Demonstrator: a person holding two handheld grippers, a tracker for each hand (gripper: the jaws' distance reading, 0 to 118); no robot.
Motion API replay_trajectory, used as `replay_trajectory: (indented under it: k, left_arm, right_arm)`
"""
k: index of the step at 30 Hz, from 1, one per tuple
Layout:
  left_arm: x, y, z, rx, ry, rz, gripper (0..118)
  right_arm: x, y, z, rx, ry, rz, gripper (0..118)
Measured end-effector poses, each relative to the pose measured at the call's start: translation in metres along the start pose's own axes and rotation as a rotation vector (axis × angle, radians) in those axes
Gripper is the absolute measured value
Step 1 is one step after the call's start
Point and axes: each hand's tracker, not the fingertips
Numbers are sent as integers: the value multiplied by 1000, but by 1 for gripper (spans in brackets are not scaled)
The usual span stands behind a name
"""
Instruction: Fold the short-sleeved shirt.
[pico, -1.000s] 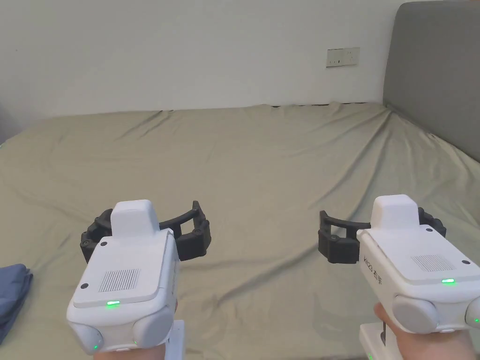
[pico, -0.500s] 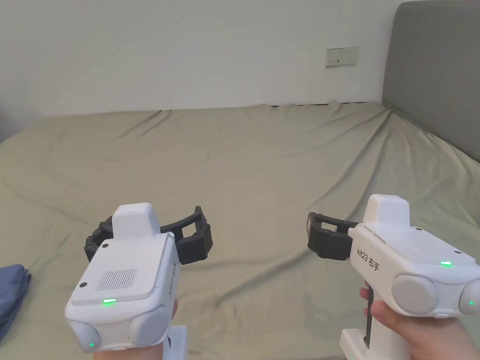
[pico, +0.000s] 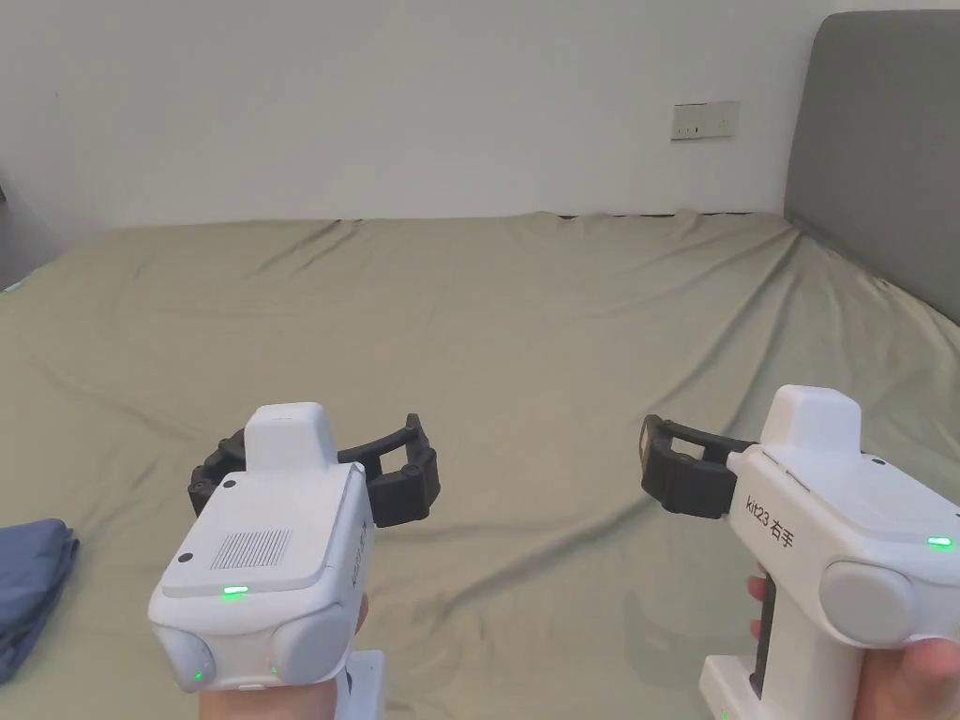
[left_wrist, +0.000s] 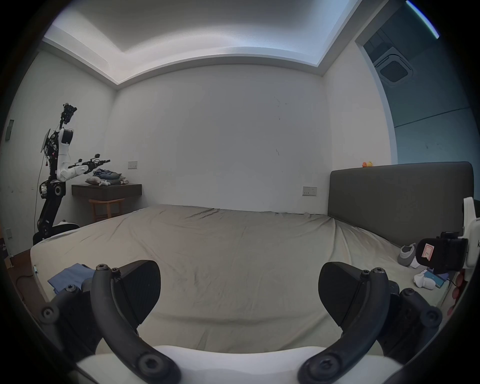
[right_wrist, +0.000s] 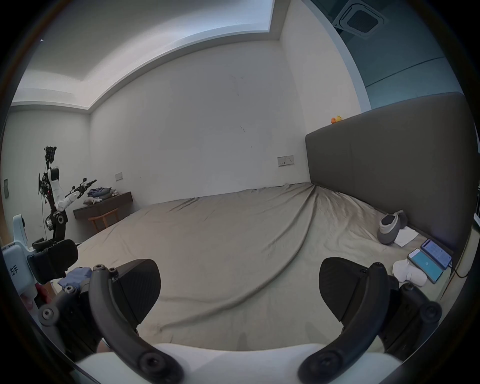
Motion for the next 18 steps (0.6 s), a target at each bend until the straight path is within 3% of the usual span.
replay_trajectory:
  k: [18]
  left_arm:
    - [1, 0, 0, 2, -12, -15, 118]
  right_arm:
    - [-12, -4, 4, 14, 28, 58, 118]
